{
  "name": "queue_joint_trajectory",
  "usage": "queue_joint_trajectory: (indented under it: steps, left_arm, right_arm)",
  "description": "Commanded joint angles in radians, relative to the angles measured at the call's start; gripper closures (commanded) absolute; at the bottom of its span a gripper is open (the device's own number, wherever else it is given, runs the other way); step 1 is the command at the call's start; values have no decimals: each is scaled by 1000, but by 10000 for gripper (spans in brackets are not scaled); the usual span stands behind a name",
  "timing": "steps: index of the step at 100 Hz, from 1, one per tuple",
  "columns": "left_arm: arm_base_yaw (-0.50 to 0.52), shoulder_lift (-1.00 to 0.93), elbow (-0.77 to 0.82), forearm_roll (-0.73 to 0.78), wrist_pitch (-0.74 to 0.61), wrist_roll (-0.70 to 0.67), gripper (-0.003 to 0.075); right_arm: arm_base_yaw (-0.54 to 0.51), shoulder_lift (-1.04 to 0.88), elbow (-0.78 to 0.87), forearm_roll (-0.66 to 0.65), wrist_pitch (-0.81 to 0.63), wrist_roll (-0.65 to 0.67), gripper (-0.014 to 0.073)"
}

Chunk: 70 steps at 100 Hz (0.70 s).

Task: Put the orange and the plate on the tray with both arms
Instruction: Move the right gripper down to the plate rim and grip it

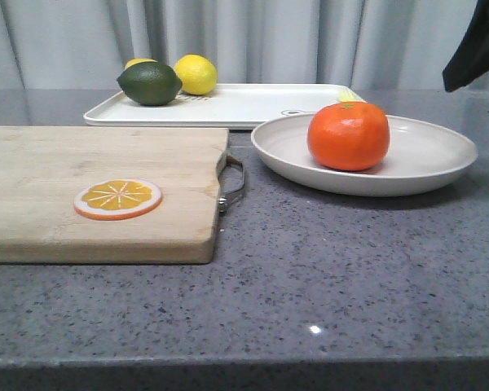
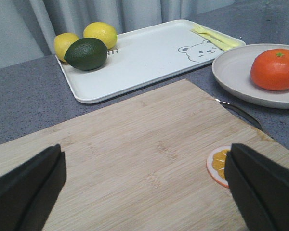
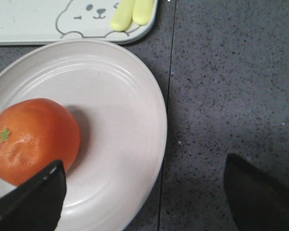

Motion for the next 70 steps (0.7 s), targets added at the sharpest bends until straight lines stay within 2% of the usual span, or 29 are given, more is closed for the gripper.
queue_joint_trajectory:
  steps: [1, 47, 70]
  left_arm:
    - [5, 0, -27, -13, -60, -7, 79]
    - [5, 0, -27, -13, -60, -7, 79]
    - [5, 0, -27, -13, -60, -7, 79]
  right_arm:
    - [-5, 16, -33, 34, -85, -10, -60]
    - [-5, 102, -33, 37, -104, -10, -60]
    - [38, 138, -33, 37, -107, -10, -60]
